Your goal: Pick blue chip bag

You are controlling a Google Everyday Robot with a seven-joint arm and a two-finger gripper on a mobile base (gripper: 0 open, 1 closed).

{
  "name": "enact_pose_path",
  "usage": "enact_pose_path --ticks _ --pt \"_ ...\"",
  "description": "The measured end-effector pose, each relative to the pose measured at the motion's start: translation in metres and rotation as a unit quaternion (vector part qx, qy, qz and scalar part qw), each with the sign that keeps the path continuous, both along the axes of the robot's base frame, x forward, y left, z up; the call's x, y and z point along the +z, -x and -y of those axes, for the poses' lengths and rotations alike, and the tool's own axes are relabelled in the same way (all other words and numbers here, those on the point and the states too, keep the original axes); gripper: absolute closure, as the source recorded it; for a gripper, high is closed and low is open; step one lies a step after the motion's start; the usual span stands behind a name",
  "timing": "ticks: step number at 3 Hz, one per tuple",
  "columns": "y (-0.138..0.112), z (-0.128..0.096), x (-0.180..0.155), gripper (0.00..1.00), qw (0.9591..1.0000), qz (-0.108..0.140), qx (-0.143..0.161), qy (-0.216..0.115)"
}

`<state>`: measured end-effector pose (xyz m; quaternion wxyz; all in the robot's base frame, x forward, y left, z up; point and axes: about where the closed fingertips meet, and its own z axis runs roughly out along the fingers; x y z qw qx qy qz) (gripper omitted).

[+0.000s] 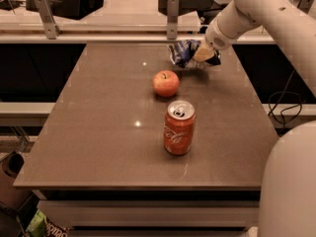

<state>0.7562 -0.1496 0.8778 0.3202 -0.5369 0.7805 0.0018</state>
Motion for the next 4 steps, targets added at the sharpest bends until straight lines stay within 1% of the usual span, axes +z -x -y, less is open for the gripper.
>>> enact_pose_path --ticks 1,2,3,4 --pt "0.002 -0.001 0.009 1.00 1.0000 0.007 0.000 0.000" --pt "0.001 -0.004 0.007 1.00 0.9999 0.007 0.006 -0.008" --pt "0.002 -0.012 0.020 1.00 0.9991 0.027 0.022 -0.026" --pt "0.005 -0.021 0.041 1.00 0.9975 0.052 0.035 -0.032"
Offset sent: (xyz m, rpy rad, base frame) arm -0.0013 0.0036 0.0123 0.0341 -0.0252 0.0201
